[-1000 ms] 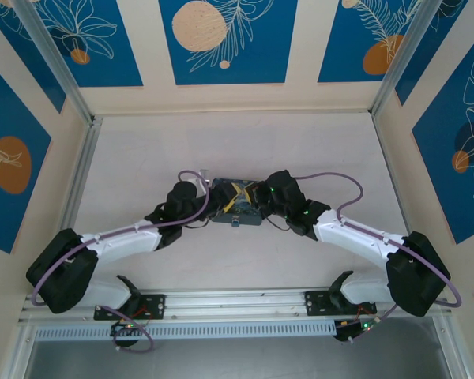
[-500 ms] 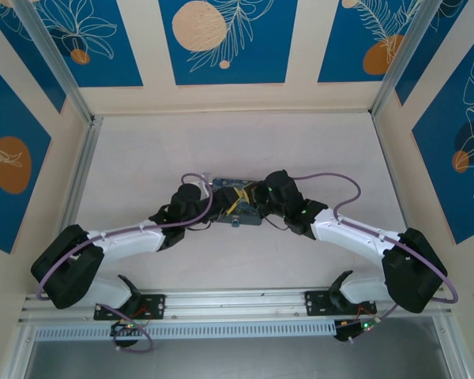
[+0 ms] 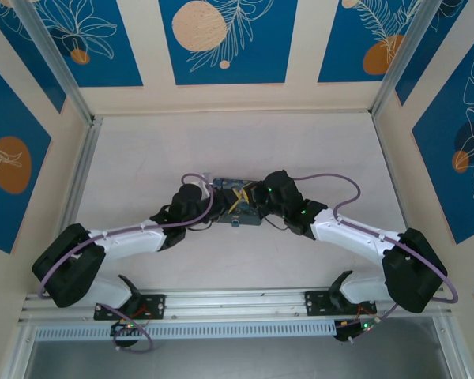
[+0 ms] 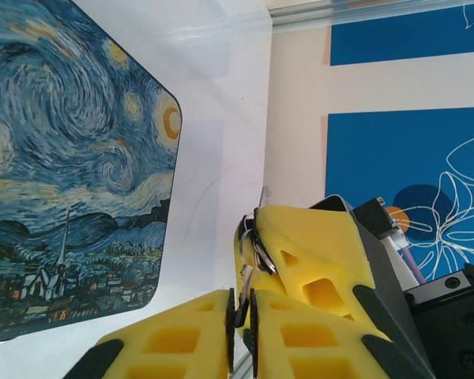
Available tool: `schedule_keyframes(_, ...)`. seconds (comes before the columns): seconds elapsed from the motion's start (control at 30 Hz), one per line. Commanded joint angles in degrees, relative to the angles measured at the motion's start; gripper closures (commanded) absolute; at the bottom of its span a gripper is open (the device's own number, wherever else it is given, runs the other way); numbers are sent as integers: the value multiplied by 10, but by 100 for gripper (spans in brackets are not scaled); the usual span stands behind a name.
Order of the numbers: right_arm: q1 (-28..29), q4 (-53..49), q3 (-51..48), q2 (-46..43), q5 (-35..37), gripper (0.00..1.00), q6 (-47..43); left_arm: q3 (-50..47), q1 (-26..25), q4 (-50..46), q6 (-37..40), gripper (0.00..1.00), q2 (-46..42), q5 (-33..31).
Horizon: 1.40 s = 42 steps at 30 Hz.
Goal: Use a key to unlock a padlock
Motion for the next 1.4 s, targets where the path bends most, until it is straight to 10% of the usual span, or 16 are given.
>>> schedule_keyframes(0.0, 6, 8, 4, 2, 3, 100, 9, 20, -8, 9, 8, 90, 2, -12)
schedule_keyframes(0.27, 4, -10, -11, -18, 3, 97, 7, 27, -6, -22, 55, 100, 3, -21)
schedule_keyframes(0.43, -19, -75, -18, -72, -7, 49, -39, 40, 9, -82, 137, 100, -18, -3)
schedule_keyframes(0.67, -86, -164, -14, -159, -33, 47, -159, 103, 46, -217, 325, 100, -63, 72)
schedule_keyframes(0.93, -232, -73, 28, -132, -315, 49, -433, 201, 91, -334, 480, 100, -43, 266)
schedule_keyframes(1.37, -234, -23, 69, -65, -504, 56, -549, 307, 108, -451, 563, 100, 39, 405)
